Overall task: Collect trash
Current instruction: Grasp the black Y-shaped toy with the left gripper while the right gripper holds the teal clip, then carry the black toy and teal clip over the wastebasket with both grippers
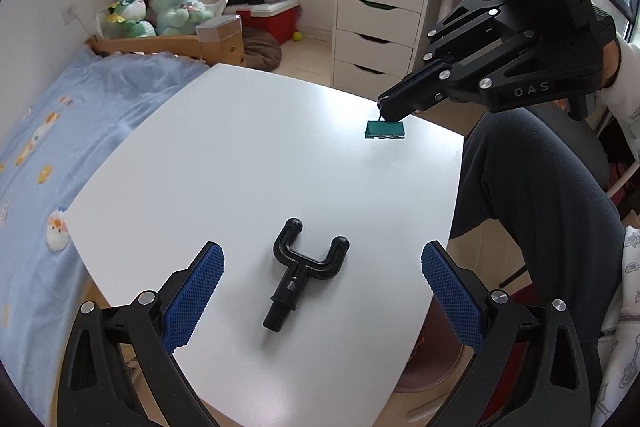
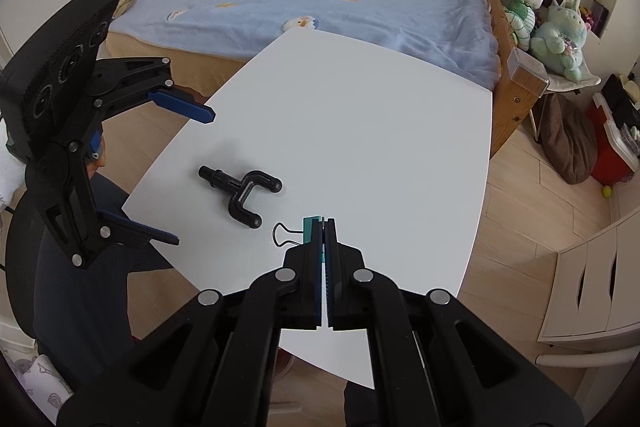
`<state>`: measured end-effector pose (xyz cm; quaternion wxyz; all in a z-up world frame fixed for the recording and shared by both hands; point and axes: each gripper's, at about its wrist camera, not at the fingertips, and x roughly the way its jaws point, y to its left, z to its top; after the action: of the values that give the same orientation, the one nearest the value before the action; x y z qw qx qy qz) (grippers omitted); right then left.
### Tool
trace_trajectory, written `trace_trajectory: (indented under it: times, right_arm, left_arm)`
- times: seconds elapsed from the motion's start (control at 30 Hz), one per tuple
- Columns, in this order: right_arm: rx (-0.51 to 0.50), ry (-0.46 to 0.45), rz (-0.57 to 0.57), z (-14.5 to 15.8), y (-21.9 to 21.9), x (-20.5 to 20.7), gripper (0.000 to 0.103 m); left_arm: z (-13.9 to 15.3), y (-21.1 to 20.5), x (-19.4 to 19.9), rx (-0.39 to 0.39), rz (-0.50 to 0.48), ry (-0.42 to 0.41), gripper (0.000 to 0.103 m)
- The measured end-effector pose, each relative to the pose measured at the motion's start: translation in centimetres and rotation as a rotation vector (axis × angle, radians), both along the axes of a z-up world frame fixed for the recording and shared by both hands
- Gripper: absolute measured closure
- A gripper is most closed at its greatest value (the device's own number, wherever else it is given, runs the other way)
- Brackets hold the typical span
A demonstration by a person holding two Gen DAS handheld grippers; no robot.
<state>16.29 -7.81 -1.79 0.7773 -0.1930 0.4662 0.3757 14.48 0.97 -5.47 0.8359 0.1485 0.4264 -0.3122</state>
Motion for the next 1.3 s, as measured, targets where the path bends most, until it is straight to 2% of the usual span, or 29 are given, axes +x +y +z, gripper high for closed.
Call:
trace_trajectory:
  times: [0.3,0.47,0.53,0.6,0.7,0.83,0.97,1.3]
  right_arm:
    - [-0.009,0.009,-0.017,-0.6,-1.0,0.3,0.102]
    - [-0.009,0.011,-0.027,-0.9,-1.4,0.4,0.102]
    - [-0.01,0.011,-0.029,-1.0,-1.5,0.4,0.102]
    - [-0.012,0.012,-0.029,-1.2,-1.6,0.4,0.102]
    - [-0.011,0.014,-0.031,-1.4,-1.8,0.6,0.102]
    - [-0.013,0.018,-0.031,-1.7,-1.8,0.5,0.102]
    - [-0.011,0.019,-0.028,-1.8,-1.7,0.5,0.102]
    - [0.017,0.011,-0.027,-1.7,-1.0,0.3,0.102]
  left_arm:
    - [-2.6,-1.5,1.7,0.06,-0.134,0.058,0.008]
    - [-3.2,-0.9,2.5,0.014,-0.14,0.092,0.009]
    - [-3.5,-0.7,2.7,0.001,-0.149,0.112,0.021]
    - [-4.0,-0.8,2.7,0.008,-0.163,0.134,0.027]
    - [-4.3,-1.1,2.6,0.026,-0.186,0.122,0.034]
    - [-4.2,-0.9,3.0,0.024,-0.163,0.099,0.049]
    - [-4.2,-0.9,3.0,0.029,-0.127,0.092,0.049]
    - [-3.9,-1.2,2.7,0.05,0.11,0.107,0.05]
